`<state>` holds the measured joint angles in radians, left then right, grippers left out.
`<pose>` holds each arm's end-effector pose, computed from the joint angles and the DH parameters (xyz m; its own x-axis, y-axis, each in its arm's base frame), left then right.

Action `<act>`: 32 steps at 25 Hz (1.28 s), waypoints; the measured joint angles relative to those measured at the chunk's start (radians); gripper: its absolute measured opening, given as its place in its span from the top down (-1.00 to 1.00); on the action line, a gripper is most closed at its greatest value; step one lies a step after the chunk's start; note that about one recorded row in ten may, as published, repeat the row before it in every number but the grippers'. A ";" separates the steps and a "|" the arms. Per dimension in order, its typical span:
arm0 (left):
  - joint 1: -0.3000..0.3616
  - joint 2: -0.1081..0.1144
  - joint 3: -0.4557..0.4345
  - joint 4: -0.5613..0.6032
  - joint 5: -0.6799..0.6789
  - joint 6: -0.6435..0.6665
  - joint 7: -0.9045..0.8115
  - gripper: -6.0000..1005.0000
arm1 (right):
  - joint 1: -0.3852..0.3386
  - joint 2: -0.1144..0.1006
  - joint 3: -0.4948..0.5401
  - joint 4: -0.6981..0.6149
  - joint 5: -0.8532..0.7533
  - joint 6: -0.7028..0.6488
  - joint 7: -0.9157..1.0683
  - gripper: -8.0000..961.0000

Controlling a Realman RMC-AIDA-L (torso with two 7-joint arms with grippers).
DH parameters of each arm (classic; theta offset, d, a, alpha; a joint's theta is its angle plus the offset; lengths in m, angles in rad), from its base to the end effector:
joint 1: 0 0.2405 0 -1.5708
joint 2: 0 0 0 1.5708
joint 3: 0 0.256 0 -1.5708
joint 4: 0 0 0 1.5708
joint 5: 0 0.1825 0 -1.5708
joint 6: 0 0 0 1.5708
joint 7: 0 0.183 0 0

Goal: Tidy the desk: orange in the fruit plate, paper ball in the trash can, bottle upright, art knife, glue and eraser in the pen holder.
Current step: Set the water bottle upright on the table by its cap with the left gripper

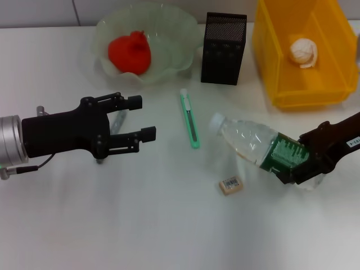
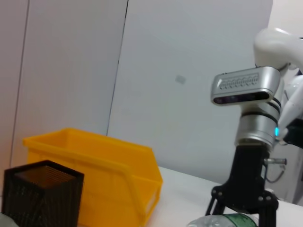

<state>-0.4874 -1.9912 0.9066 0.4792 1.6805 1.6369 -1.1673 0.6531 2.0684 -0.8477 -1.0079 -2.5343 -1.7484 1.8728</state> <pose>-0.2231 0.2991 -0.0257 0.7571 0.2152 0.6169 0.3431 -0.9344 -0.0952 0.2415 0.3158 -0.0194 0.8512 -0.5134 0.1087 -0.5044 -0.8576 -0.1002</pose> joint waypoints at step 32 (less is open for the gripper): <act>-0.105 -0.079 -0.355 -0.262 -0.058 0.113 -0.033 -0.57 | -0.089 0.011 0.118 0.444 0.690 0.102 -0.710 -0.58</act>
<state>-0.5919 -2.0704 0.5516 0.2168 1.6226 1.7503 -1.2001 0.5643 2.0789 -0.7299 -0.5635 -1.8445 -1.6468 1.1631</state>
